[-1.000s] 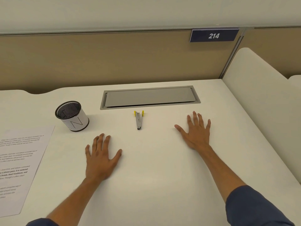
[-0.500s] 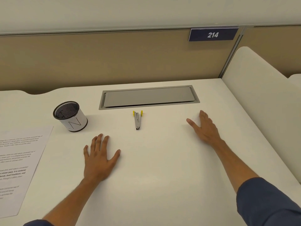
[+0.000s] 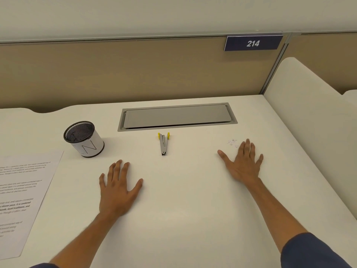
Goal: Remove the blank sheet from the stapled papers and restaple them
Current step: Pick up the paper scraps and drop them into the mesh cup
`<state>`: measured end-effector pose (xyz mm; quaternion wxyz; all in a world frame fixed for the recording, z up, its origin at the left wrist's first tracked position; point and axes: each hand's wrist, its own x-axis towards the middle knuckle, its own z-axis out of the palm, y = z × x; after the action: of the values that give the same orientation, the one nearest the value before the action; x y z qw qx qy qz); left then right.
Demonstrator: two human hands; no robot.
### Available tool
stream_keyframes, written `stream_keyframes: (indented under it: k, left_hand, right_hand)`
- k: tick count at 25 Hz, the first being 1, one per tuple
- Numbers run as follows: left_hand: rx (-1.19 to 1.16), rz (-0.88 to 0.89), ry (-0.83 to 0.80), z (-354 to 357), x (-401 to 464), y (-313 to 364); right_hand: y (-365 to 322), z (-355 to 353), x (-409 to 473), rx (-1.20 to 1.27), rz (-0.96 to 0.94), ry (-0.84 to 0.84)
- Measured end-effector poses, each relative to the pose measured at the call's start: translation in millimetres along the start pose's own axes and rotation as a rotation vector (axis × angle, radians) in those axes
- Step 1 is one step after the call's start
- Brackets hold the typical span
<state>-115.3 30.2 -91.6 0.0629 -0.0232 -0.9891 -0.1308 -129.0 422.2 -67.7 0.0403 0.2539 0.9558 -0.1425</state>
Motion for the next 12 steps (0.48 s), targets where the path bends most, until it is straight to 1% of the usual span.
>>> stream_keyframes:
  k: [5,6,9,10,12]
  left_hand:
    - [0.0,0.0,-0.001,0.1,-0.6,-1.1]
    - [-0.002,0.0,-0.003,-0.2,-0.3,-0.1]
    - [-0.005,-0.006,-0.004,-1.1,0.4,1.4]
    - [-0.006,-0.009,-0.005,-1.1,0.1,0.8]
    - [-0.006,-0.006,-0.009,-1.2,-0.7,0.3]
  right_hand:
    - [-5.7,2.6,17.4,0.003,-0.132,-0.047]
    - [-5.6,-0.1,20.5,0.006,-0.15,-0.025]
    - [-5.6,-13.0,32.6,0.118,-0.157,0.143]
    - [-5.9,-16.8,37.1,0.164,-0.17,0.169]
    - [-6.4,-21.3,44.2,0.156,-0.229,0.142]
